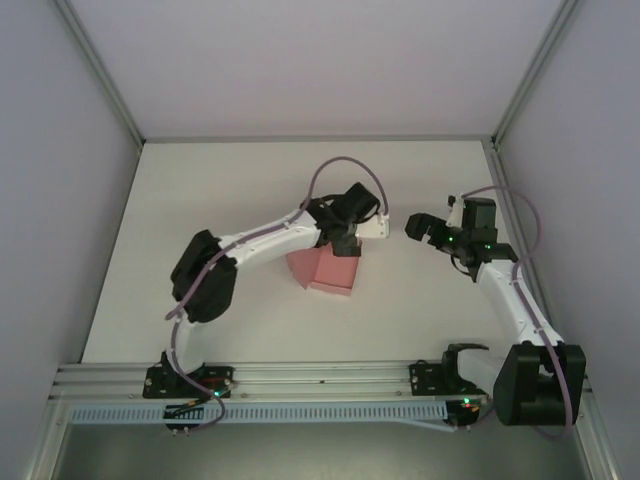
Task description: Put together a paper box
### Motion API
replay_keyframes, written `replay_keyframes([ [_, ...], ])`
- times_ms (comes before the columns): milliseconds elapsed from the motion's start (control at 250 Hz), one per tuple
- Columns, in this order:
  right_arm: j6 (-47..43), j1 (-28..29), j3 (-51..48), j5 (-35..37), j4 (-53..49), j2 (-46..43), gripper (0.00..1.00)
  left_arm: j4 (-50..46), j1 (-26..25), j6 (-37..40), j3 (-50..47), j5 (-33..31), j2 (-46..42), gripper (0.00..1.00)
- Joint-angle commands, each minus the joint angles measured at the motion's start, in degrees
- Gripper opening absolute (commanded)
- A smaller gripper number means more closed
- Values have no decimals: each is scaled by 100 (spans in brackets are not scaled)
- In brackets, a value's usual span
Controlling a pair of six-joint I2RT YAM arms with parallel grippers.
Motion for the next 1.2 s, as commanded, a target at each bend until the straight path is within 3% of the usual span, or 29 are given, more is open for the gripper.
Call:
replay_keyframes([
  [0, -474, 104, 355, -701, 148, 380, 99, 692, 30, -1196, -347, 163, -1046, 100],
  [184, -1696, 1454, 1071, -237, -114, 1429, 97, 813, 492, -4493, -1387, -261, -2613, 100],
  [280, -2039, 1895, 1564, -190, -264, 2136, 94, 1217, 856, -5308, -2666, -225, -3537, 100],
  [387, -2507, 2425, 2060, 297, -542, 2831, 94, 1004, 1337, -6174, -3477, -53, -4209, 100],
  [695, -2614, 3003, 2936, 862, -712, 4331, 79, 711, 1682, -6857, -4595, -149, -4908, 100],
  [779, -2496, 3095, 3043, 1141, -731, 4485, 55, 721, 1695, -6921, -4689, -298, -5004, 100],
  [839, -2285, 3135, 3017, 1395, -682, 4502, 25, 687, 1698, -6945, -4668, -350, -5042, 100],
  [906, -1916, 3167, 2911, 1602, -646, 4420, 8, 687, 1701, -6958, -4653, -342, -5110, 100],
  [982, -1335, 3252, 2718, 1970, -679, 4215, 0, 672, 1703, -6975, -4633, -393, -5181, 100],
  [1086, -52, 3507, 2282, 2860, -884, 3811, 0, 684, 1697, -7068, -4617, -438, -5217, 100],
  [1198, 1213, 3819, 1686, 3081, -911, 3409, 0, 758, 1699, -7118, -4635, -424, -5176, 100],
])
